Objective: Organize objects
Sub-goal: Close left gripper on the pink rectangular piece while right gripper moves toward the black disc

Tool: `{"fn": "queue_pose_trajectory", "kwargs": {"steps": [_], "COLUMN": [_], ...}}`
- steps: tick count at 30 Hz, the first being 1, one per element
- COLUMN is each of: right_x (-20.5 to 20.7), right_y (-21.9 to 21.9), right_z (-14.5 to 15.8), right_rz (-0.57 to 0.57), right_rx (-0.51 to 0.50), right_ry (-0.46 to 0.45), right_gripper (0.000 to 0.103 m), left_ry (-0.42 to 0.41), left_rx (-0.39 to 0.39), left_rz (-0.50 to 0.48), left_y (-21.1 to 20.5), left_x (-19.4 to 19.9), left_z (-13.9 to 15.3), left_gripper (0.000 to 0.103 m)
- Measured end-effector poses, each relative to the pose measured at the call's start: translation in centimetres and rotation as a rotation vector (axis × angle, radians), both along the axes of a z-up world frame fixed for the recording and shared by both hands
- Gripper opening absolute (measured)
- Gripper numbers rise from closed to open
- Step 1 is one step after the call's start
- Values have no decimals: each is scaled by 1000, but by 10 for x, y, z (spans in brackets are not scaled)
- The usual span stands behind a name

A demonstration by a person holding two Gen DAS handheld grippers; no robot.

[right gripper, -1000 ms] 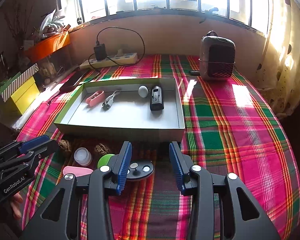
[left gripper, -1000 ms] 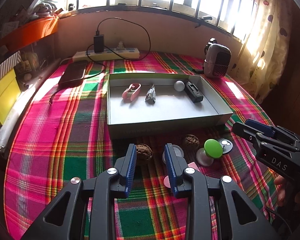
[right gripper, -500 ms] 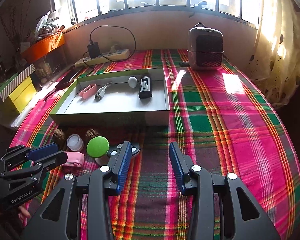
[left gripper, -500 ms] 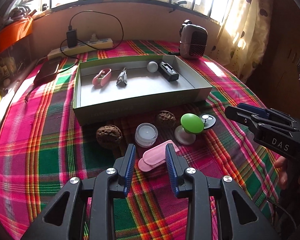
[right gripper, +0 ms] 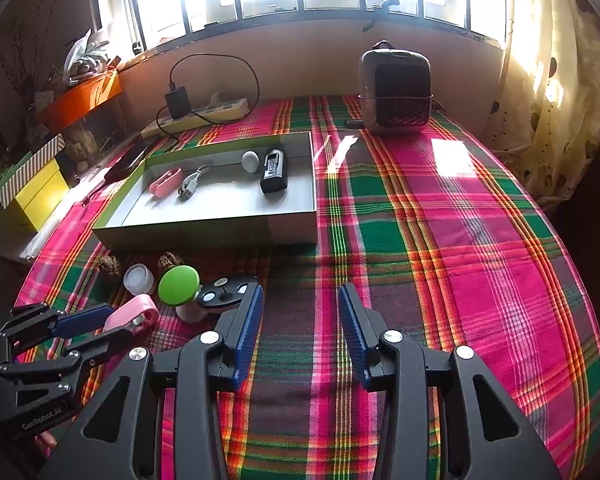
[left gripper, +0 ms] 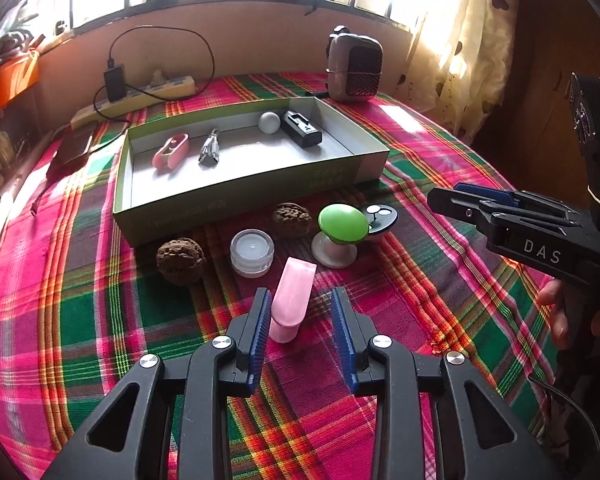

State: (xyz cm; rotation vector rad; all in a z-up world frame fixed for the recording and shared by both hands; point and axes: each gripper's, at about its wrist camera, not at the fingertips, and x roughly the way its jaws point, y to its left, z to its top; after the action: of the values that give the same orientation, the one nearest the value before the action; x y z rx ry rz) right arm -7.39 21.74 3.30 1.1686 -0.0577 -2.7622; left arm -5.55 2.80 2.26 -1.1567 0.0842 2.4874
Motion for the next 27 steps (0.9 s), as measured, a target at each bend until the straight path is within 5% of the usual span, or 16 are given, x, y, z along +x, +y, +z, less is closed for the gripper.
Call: {"fn": "queue_pose_trajectory", "kwargs": {"steps": [27], "right_x": [-15], "right_y": [-40], "right_z": [-23], "right_rz": [168], "right_rx": [40], "right_ry": [-71], "right_gripper": [41], "left_ry": [-9], "left_rx": [-39], "left_rz": [63], "left_y": [1], "left_x": [-19], "left_z": [-13], "left_gripper": [29]}}
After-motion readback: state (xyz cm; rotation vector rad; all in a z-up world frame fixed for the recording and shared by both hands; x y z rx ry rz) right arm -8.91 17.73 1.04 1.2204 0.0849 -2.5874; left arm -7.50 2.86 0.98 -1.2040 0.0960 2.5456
